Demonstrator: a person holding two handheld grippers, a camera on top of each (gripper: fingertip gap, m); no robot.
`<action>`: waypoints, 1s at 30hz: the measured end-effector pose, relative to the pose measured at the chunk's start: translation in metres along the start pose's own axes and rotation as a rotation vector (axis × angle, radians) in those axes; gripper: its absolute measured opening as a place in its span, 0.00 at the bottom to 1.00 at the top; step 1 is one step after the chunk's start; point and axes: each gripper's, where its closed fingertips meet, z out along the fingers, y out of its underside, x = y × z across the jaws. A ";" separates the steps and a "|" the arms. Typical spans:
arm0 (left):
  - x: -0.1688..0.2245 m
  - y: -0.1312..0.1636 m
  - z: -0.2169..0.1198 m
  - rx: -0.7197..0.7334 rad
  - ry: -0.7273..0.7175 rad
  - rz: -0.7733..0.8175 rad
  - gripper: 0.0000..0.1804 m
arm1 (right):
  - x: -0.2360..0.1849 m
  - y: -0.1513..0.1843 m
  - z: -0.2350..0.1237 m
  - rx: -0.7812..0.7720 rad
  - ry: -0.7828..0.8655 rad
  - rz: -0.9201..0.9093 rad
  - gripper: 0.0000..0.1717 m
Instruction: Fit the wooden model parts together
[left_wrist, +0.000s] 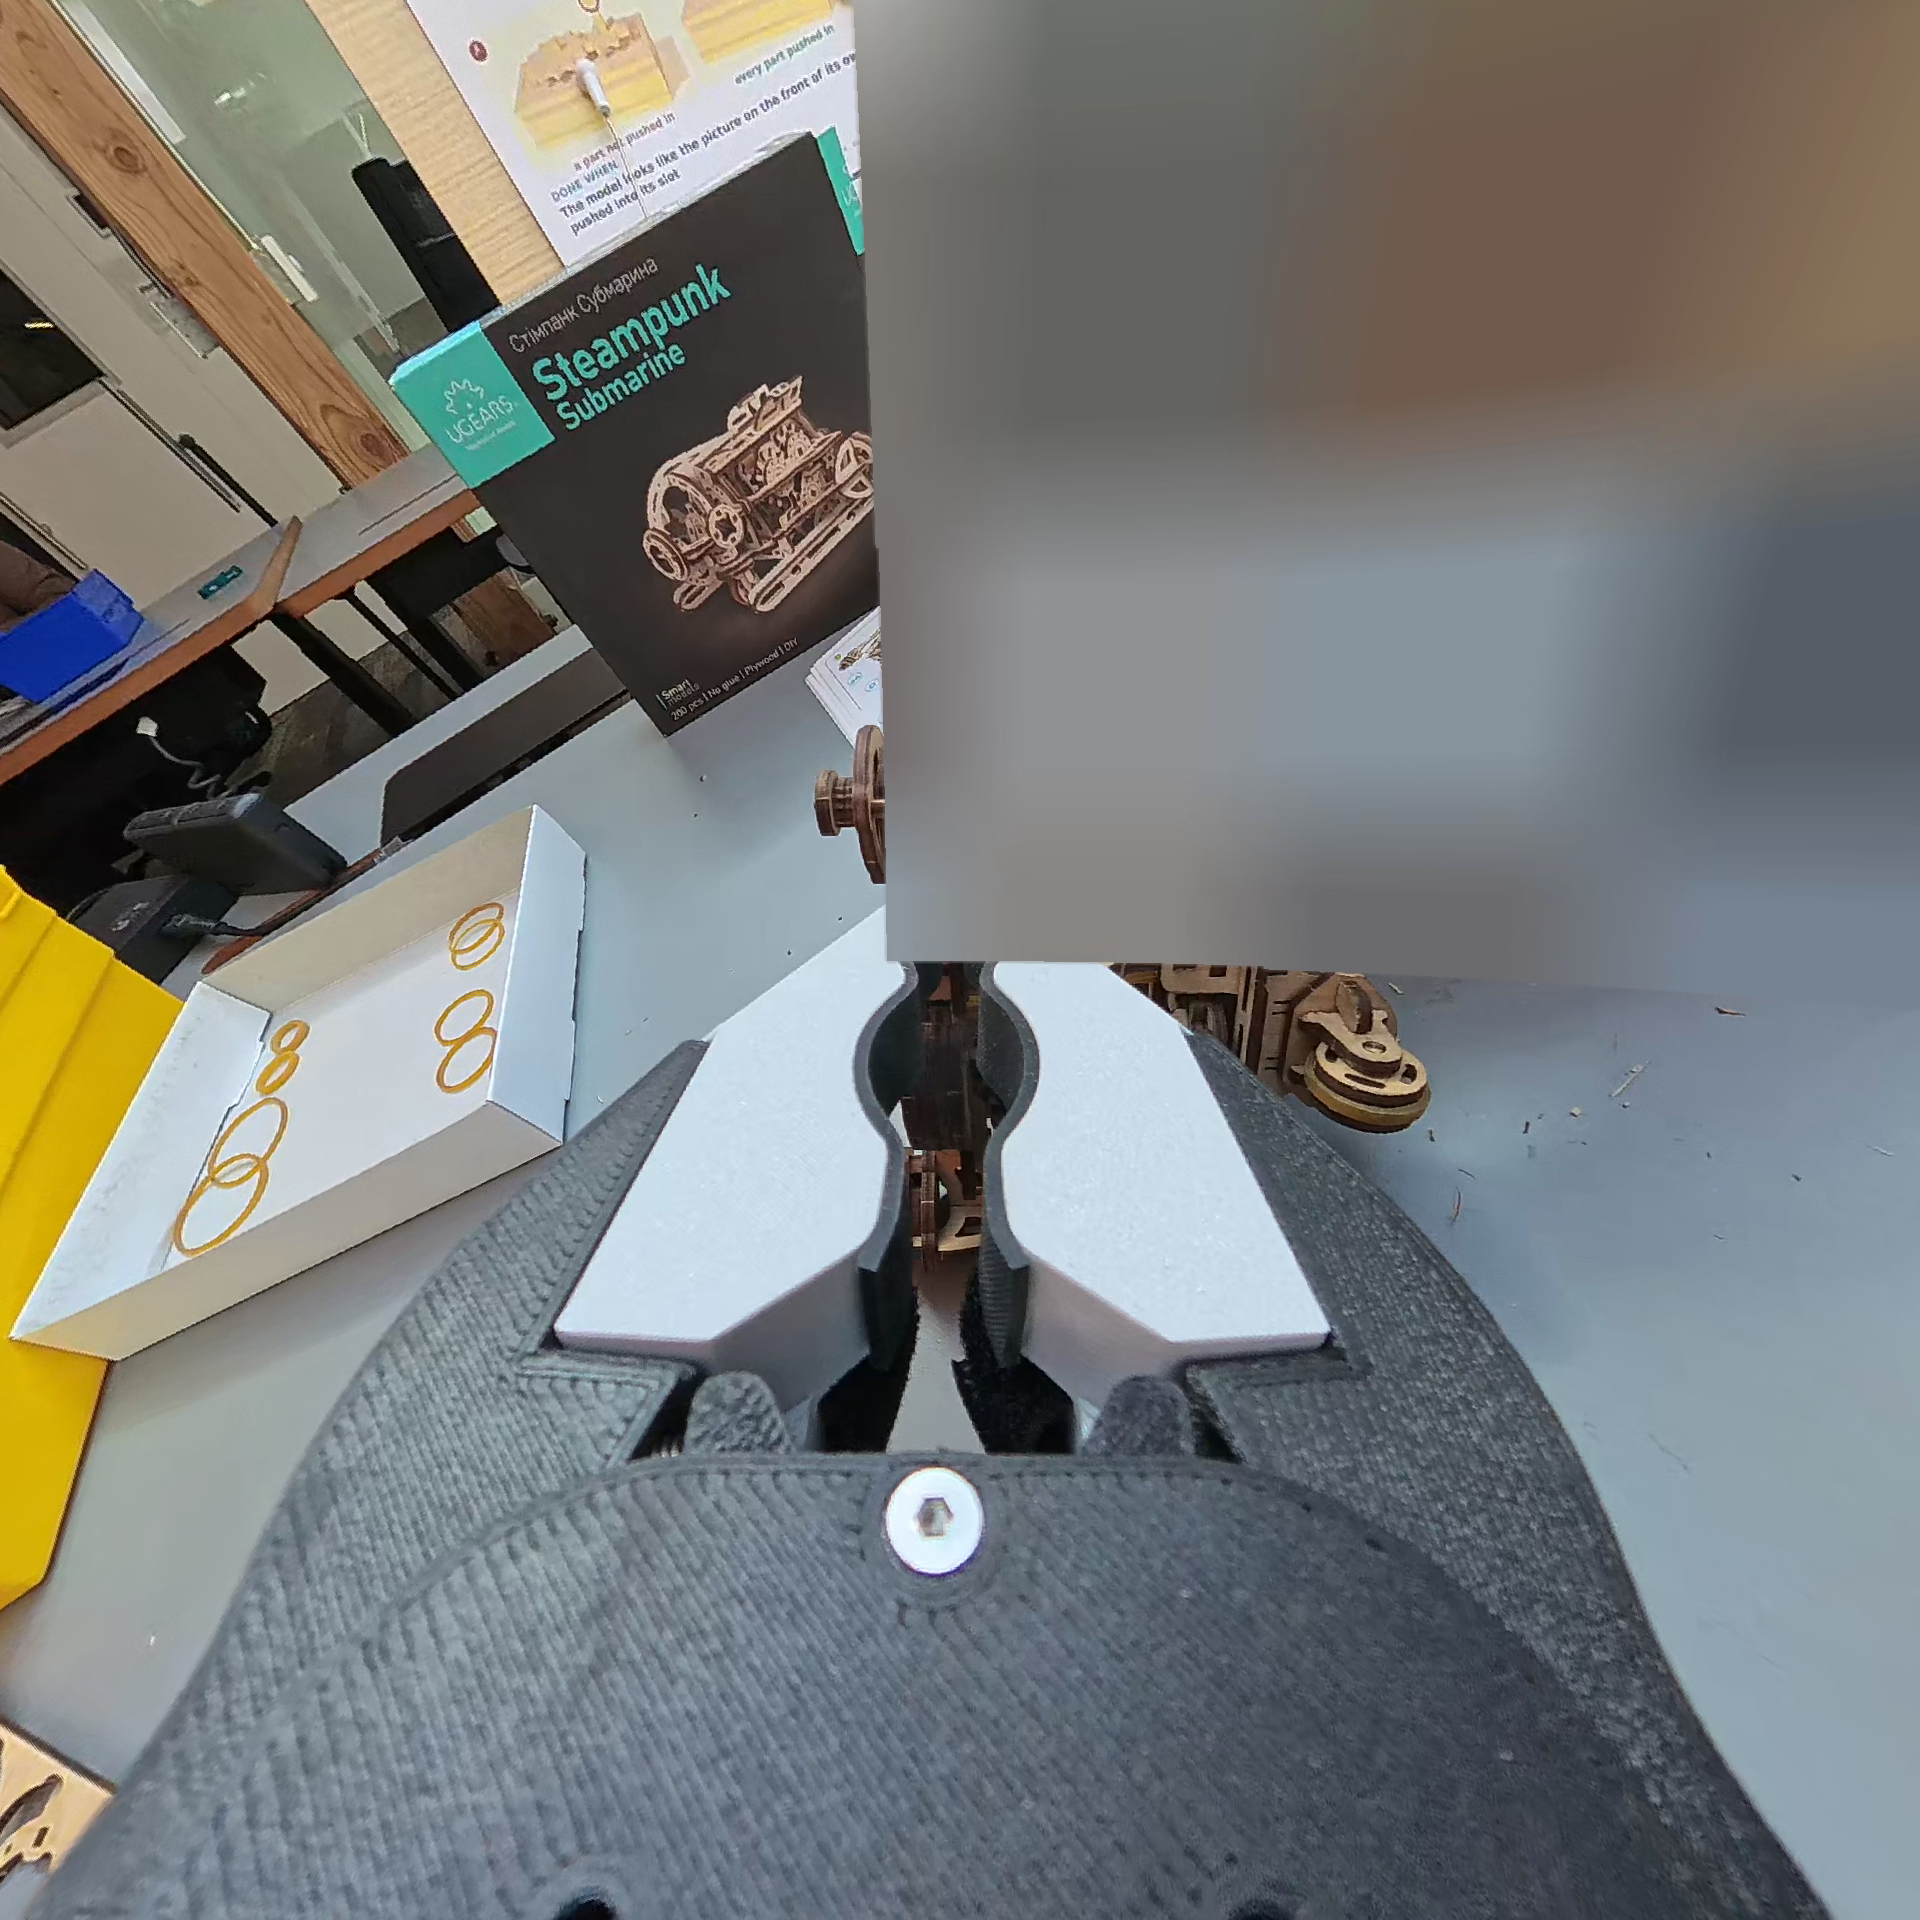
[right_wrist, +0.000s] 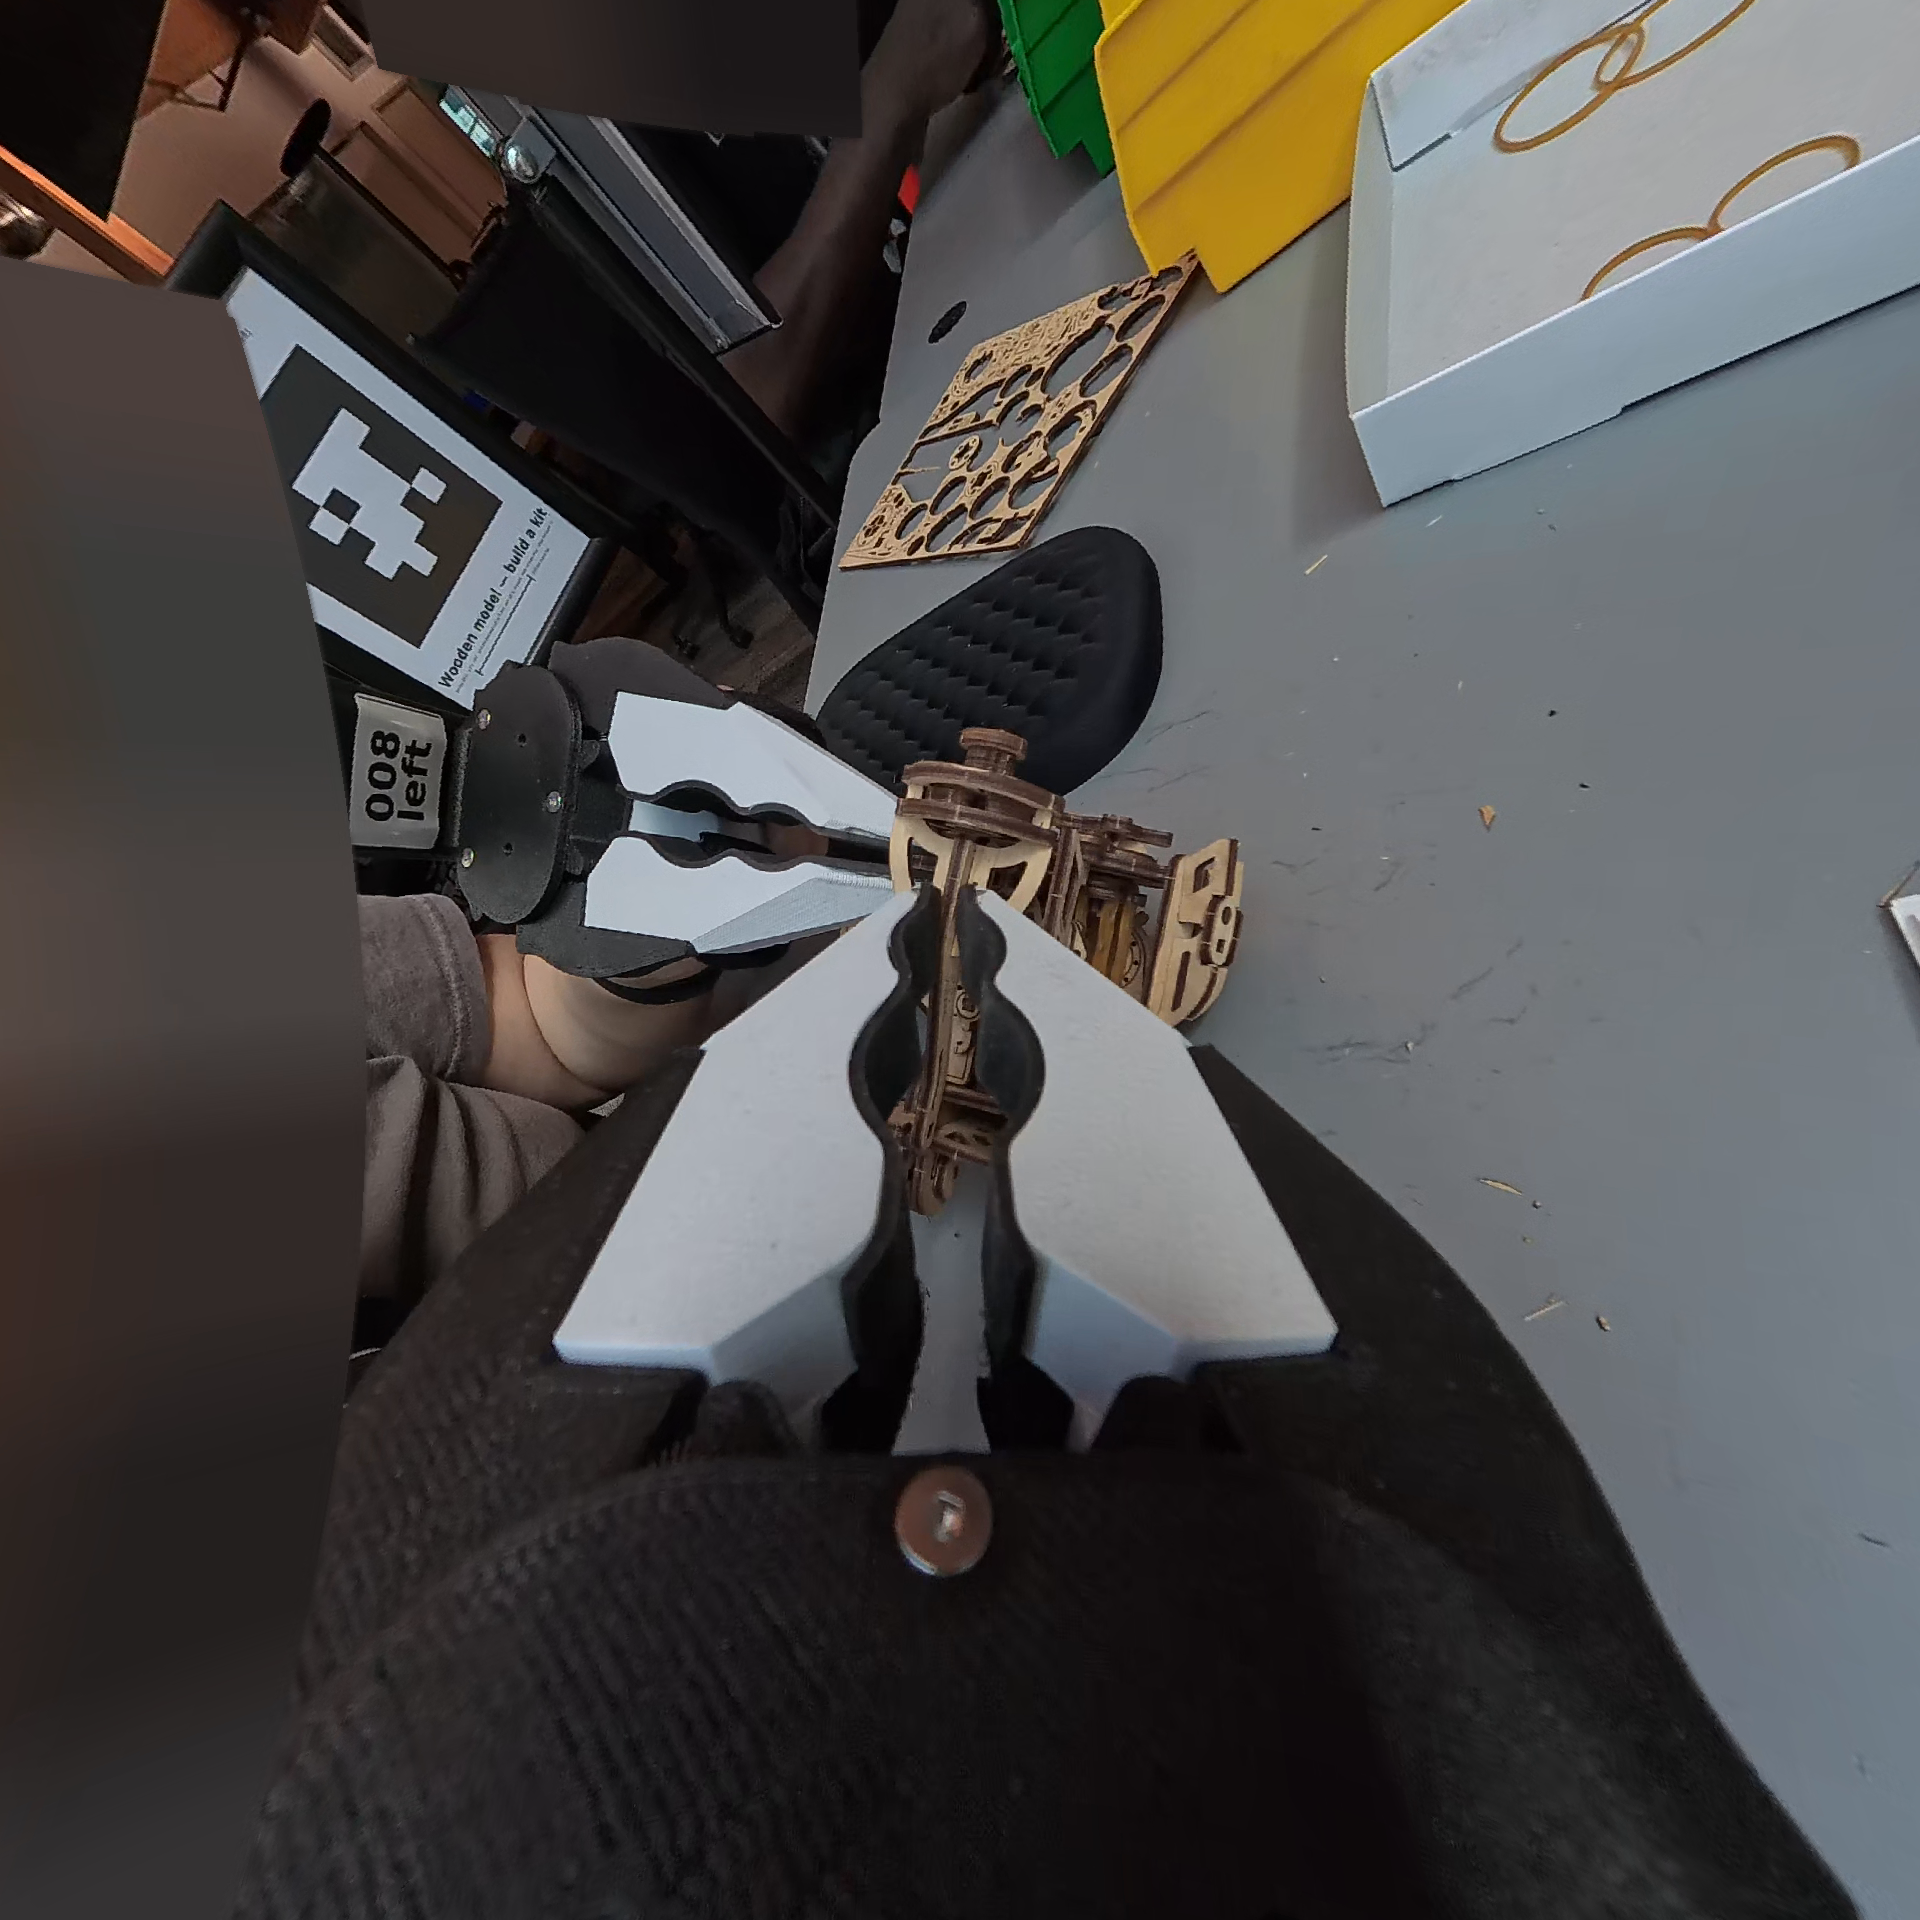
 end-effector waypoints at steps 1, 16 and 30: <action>0.000 0.000 0.000 0.000 0.000 0.001 0.00 | 0.000 0.000 0.000 0.002 -0.002 -0.001 0.01; 0.001 -0.001 0.000 0.009 0.007 0.008 0.00 | -0.001 0.000 0.001 0.028 -0.039 0.007 0.01; 0.001 -0.002 0.001 0.015 0.004 -0.006 0.00 | -0.001 0.006 -0.004 -0.034 0.024 -0.078 0.14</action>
